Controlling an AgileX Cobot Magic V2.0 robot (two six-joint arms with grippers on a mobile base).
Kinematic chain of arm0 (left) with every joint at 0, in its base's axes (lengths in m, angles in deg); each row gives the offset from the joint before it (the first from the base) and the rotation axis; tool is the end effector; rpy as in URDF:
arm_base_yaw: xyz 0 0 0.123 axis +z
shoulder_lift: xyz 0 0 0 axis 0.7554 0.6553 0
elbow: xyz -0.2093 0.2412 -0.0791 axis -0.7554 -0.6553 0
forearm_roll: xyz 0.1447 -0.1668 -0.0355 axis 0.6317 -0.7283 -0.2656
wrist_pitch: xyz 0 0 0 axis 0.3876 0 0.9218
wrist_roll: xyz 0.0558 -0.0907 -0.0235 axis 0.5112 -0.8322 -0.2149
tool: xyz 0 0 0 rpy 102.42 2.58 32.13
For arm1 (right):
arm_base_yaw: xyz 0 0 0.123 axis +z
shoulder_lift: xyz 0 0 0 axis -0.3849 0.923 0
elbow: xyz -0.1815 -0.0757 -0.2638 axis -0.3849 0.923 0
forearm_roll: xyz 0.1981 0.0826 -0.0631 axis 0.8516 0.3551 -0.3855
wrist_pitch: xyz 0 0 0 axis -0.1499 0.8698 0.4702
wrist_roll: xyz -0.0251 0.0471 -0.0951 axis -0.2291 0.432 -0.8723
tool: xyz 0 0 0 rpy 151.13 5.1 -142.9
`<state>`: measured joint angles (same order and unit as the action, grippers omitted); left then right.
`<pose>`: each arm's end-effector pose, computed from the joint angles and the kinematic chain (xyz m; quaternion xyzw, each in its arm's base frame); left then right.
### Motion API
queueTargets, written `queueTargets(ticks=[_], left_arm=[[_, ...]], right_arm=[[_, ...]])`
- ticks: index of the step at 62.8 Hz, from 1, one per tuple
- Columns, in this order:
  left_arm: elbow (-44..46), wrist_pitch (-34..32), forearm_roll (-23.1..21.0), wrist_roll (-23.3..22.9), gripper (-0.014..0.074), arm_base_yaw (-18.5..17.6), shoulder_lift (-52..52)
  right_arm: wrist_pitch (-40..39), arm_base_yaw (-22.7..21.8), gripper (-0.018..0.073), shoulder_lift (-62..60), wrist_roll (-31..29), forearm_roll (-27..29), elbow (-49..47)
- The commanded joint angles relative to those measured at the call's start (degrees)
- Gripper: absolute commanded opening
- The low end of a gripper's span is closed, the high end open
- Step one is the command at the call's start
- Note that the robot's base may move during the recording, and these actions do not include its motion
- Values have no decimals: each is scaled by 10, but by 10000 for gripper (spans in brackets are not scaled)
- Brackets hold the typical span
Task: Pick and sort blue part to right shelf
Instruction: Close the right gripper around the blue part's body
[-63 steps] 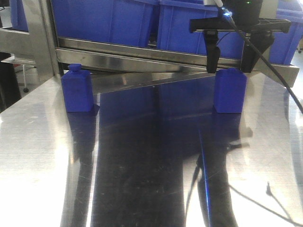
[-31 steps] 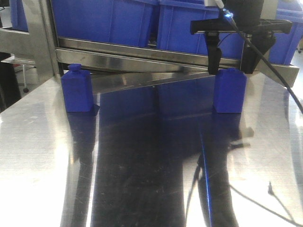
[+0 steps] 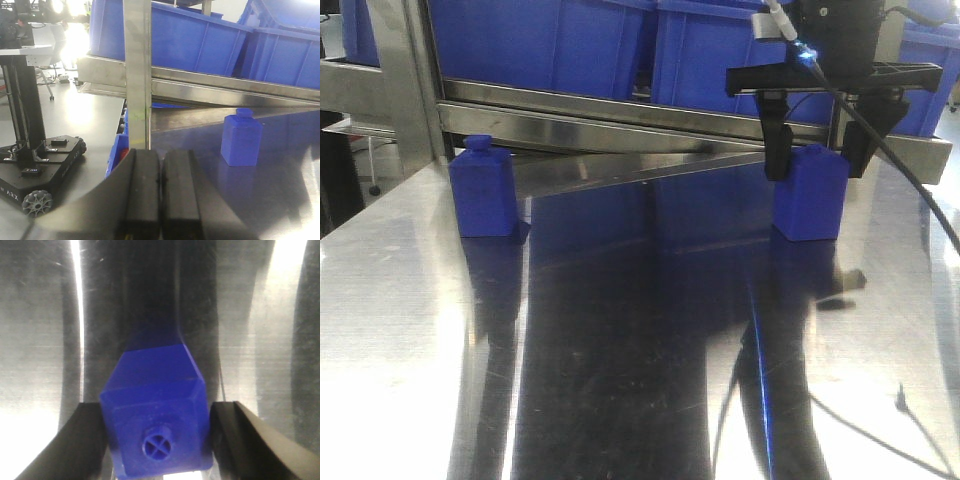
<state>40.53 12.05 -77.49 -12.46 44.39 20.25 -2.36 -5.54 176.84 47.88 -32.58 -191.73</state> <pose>0.0014 -0.0006 0.2071 0.0274 0.6915 -0.0326 0.7211 0.4096 0.1223 0.2847 0.0337 0.9941 0.0181 0.1017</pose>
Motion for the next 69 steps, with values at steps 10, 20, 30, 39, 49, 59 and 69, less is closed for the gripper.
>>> queueTargets(ticks=[10, 20, 30, 39, 49, 59, 69], left_arm=[[-12, -44, -5, -5, 125, -4, -11], [-12, -44, -5, -5, 125, -4, -11], [-12, -44, -5, -5, 125, -4, -11], [-12, -44, -5, -5, 125, -4, -11], [-12, -44, -5, -5, 125, -4, -11], [-12, -44, -5, -5, 125, -4, -11], [-12, -44, -5, -5, 125, -4, -11]], right_arm=[[14, 0, 508, -32, -57, -8, -3], [6, 0, 508, -31, -92, -8, -3], [0, 0, 508, -24, -123, -8, -3], [-7, 0, 508, -21, -141, -8, -3], [-17, 0, 508, -21, -143, -8, -3], [-20, 0, 508, -21, -151, -8, -3], [-20, 0, 477, -21, -157, -5, -3]])
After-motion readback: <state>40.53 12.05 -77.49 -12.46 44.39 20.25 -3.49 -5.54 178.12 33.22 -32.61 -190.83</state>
